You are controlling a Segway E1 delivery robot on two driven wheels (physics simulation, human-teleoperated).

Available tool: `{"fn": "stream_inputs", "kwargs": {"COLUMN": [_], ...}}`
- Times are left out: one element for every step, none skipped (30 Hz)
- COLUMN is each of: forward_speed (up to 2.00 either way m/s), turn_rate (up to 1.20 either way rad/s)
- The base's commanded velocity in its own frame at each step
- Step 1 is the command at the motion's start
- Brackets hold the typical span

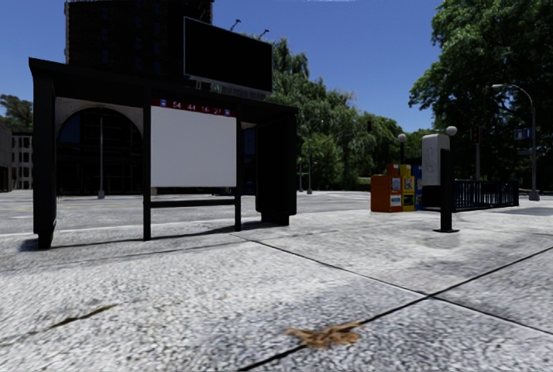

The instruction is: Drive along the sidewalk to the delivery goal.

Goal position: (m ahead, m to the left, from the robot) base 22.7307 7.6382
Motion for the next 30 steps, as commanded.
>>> {"fn": "stream_inputs", "kwargs": {"forward_speed": [2.0,2.0,2.0,2.0,2.0,2.0,2.0,2.0,2.0,2.0,2.0,2.0,2.0,2.0,2.0,2.0,2.0,2.0,2.0,2.0,2.0,2.0,2.0,2.0,2.0,2.0,2.0,2.0,2.0,2.0], "turn_rate": [-0.63,-0.64,-0.65,-0.65,-0.65,-0.65,-0.65,-0.65,-0.65,-0.65,-0.65,-0.65,-0.65,-0.65,-0.65,-0.65,-0.65,-0.65,-0.65,-0.65,-0.65,-0.65,-0.65,-0.65,-0.65,-0.65,-0.65,-0.65,-0.65,-0.65]}}
